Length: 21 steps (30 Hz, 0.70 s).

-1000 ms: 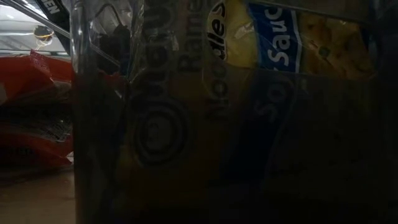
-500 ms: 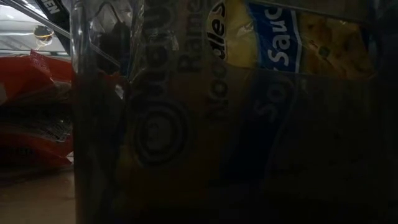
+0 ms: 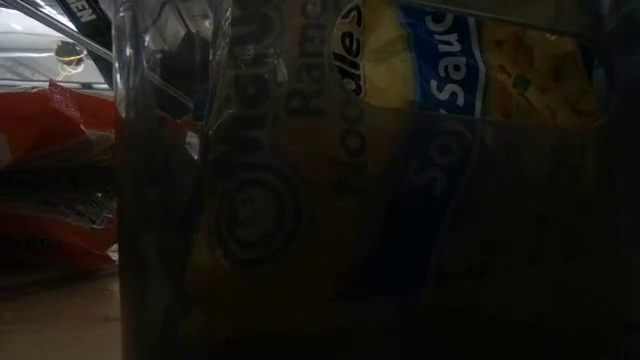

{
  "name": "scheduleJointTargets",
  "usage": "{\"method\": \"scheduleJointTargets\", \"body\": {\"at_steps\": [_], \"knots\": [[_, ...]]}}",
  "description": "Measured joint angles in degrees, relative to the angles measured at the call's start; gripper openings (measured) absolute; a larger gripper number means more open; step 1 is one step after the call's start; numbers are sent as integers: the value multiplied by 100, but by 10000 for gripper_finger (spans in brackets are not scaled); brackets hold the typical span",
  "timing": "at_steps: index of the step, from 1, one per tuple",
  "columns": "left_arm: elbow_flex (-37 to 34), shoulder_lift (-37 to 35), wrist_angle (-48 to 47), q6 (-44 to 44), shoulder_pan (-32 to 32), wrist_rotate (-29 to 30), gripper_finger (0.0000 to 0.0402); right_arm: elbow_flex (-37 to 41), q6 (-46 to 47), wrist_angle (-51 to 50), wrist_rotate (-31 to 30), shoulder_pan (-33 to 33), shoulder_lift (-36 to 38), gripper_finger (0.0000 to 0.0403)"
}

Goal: Sort Maruchan noodles
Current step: Put the red noodle pack into the right transparent bin

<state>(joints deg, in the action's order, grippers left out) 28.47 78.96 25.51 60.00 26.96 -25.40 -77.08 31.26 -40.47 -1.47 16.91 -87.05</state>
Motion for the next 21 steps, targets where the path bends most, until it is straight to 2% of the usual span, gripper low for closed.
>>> {"method": "scheduleJointTargets", "body": {"at_steps": [7, 11, 21], "knots": [[0, 0, 441, 186, 0, 86, 5, 794, 772, 1046, 594, 0, 56, 285], [0, 0, 695, 268, -15, 116, 5, 866, 1094, 1332, 637, 63, 70, 285], [0, 0, 1513, 292, -353, 604, 5, 868, 1509, 1678, 1437, 687, 74, 285]]}}
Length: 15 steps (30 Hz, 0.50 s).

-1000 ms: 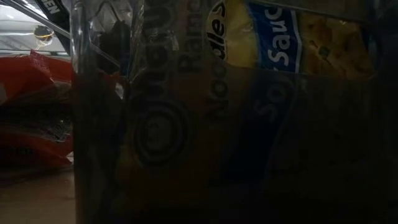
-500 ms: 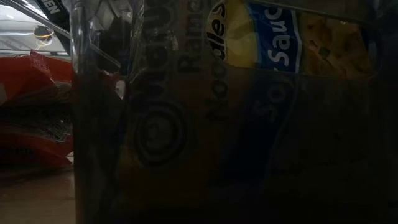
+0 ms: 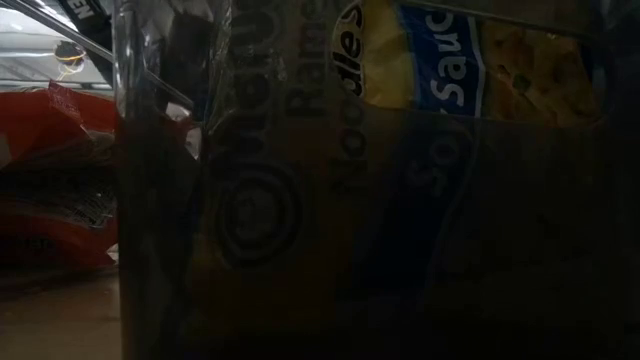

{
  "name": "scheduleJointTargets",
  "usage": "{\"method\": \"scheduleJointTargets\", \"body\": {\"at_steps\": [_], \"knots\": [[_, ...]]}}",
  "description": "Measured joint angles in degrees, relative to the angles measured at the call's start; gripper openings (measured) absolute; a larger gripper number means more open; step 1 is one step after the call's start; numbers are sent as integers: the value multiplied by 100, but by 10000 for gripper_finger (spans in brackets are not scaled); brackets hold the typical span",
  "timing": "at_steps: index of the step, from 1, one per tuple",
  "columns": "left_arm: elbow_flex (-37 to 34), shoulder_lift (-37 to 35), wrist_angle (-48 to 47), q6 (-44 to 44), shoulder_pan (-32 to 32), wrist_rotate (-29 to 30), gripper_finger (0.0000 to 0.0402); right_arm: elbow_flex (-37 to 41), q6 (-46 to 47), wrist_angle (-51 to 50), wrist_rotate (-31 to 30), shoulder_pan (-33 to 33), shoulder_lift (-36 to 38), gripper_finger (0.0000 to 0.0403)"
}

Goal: Sort Maruchan noodles
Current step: Put the red noodle pack into the right transparent bin

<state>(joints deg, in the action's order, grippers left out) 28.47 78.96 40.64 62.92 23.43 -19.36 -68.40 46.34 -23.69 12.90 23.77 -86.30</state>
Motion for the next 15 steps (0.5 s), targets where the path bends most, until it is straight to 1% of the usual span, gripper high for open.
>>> {"method": "scheduleJointTargets", "body": {"at_steps": [5, 9, 11, 13, 15], "knots": [[0, 0, 192, -33, -180, 397, 5, -1, 298, 443, 719, 287, 0, 285], [0, 0, 461, -74, -267, 665, 5, 88, 486, 564, 779, 330, 0, 285], [0, 0, 556, -103, -296, 741, 5, 298, 739, 1068, 931, 330, 0, 285], [0, 0, 633, -101, -320, 829, 5, 556, 1140, 1870, 1130, 330, 0, 285], [0, 0, 631, -103, -345, 906, 5, 863, 1523, 2614, 1161, 318, -3, 285]]}}
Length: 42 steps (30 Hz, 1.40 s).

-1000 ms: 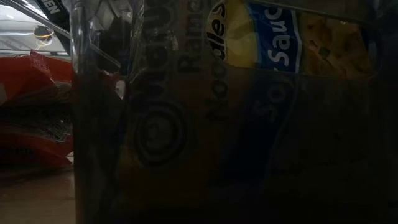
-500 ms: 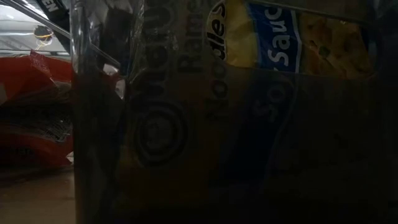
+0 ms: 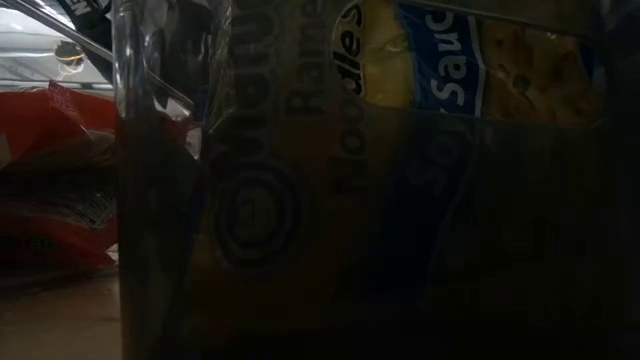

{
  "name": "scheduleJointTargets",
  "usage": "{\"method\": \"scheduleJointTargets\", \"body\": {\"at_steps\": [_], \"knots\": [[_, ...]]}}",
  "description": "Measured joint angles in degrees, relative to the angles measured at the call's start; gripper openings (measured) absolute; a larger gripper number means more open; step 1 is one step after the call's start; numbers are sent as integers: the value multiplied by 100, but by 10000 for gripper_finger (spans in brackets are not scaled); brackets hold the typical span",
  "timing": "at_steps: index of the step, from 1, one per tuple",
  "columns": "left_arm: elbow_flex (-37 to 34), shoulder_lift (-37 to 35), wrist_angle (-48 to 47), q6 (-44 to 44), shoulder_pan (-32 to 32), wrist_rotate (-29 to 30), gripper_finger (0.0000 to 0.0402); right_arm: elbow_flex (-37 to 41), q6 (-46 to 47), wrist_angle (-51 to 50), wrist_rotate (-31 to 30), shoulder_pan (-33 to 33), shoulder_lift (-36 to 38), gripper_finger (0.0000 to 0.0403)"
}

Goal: Sort Maruchan noodles
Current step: Put the red noodle pack into the right transparent bin

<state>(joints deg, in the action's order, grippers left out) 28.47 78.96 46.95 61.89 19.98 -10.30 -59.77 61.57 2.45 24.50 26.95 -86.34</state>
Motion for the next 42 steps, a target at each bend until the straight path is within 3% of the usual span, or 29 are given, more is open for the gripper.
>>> {"method": "scheduleJointTargets", "body": {"at_steps": [8, 25, 37, 42], "knots": [[107, 0, 78, 2, -155, 334, 5, 942, 765, 1460, -125, -36, -23, 285], [711, 20, -767, -451, -723, 872, 5, 973, 1149, 2386, 60, -260, -257, 278], [739, 22, -902, -413, -1007, 1100, 16, 971, 1031, 2408, 161, -344, -283, 115], [739, 22, -899, -411, -998, 886, 32, 971, 1015, 2409, 80, -343, -283, 111]]}}
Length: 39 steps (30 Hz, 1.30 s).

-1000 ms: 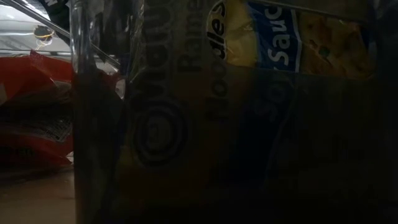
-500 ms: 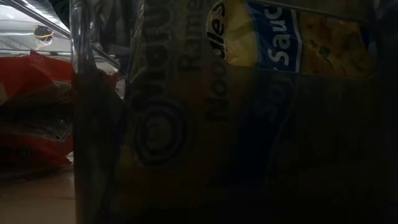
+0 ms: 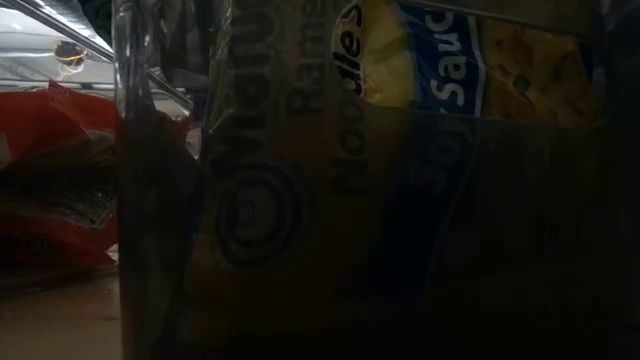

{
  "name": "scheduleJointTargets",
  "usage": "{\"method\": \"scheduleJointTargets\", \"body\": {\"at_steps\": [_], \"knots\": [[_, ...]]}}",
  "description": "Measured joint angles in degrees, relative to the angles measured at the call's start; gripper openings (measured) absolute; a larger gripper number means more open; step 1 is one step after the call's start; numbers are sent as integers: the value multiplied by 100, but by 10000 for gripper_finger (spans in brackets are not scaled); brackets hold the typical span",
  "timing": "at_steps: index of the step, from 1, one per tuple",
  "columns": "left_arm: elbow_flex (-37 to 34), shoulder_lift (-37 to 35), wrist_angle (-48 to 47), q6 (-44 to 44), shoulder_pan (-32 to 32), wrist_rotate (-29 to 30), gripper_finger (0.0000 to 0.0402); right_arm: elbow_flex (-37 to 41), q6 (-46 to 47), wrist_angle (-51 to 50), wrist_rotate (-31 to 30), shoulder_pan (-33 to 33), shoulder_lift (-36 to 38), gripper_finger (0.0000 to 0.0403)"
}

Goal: Sort Maruchan noodles
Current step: Put the red noodle pack into the right transparent bin

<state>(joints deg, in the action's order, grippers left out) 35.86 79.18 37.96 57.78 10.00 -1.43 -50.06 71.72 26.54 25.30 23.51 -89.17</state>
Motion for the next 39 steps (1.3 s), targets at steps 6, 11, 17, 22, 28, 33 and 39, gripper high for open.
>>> {"method": "scheduleJointTargets", "body": {"at_steps": [6, 11, 17, 22, 28, 33, 39], "knots": [[0, -13, 18, 56, 104, -1077, 59, 0, 7, 66, -213, -5, 24, 112], [0, -20, -208, 190, 181, -2272, 63, 0, -2, 50, -817, -20, 149, 112], [-2, -20, -791, 63, 54, -2555, 60, 0, -18, 33, -877, -76, 318, 112], [-4, -20, -902, -96, -108, -2335, 60, 0, -324, -302, -968, -409, 621, 112], [-4, -20, -901, -193, -144, -2336, 60, 0, -469, -1293, -1950, -1288, 1270, 112], [-4, -20, -900, -289, -142, -2342, 60, 0, -462, -2340, -3397, -2081, 1820, 112], [-4, -20, -901, -383, -142, -2334, 60, 0, -91, -3233, -4491, -3037, 1978, 112]]}}
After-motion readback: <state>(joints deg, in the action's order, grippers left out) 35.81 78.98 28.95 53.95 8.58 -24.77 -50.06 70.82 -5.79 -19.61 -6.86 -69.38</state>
